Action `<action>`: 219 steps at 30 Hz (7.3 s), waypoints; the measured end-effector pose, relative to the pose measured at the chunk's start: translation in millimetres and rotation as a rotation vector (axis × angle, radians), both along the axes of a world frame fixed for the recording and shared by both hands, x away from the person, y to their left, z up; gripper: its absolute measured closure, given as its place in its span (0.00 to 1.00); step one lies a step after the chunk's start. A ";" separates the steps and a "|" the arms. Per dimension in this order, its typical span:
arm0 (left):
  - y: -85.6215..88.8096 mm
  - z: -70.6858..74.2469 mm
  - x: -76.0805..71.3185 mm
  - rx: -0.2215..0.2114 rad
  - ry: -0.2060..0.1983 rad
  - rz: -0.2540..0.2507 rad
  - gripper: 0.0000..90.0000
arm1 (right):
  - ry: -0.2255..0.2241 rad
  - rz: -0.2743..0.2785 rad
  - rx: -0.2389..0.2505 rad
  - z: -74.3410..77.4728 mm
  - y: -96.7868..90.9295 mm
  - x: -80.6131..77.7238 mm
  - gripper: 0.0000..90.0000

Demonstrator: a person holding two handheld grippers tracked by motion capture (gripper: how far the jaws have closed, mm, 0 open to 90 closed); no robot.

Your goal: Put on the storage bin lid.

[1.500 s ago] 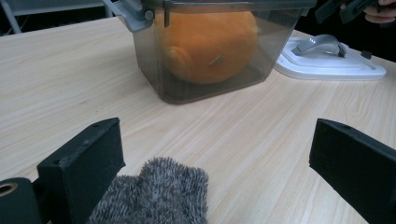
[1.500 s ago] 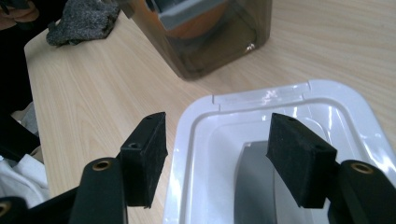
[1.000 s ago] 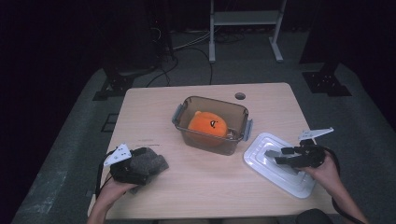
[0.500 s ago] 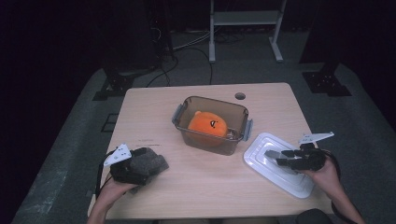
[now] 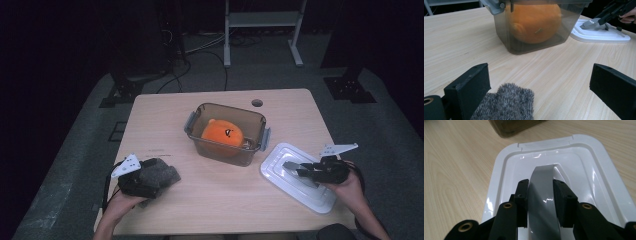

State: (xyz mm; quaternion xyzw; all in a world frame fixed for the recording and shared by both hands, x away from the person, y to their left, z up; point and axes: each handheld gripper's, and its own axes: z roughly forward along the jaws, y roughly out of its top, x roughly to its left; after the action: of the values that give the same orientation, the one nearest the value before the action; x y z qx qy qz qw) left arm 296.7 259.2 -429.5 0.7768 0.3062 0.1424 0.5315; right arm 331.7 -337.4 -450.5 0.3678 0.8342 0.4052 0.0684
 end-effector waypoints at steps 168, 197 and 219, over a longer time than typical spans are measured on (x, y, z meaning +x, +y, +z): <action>4.2 2.0 -2.5 -0.020 -0.004 -0.004 0.03 | -0.158 0.348 0.053 187.4 171.7 94.0 0.74; 3.5 0.4 -1.6 -0.019 0.004 -0.008 0.03 | -0.113 0.370 0.047 156.9 197.6 123.4 0.74; 3.4 -0.5 -1.2 -0.015 0.008 -0.013 0.03 | -0.071 0.386 0.036 132.1 210.4 140.7 0.74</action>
State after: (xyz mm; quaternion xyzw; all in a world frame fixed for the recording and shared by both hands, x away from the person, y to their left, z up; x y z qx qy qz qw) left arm 295.5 262.6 -429.9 0.7754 0.3043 0.1336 0.5370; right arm 472.4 -127.0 -318.4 0.1879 0.8789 0.4382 0.0121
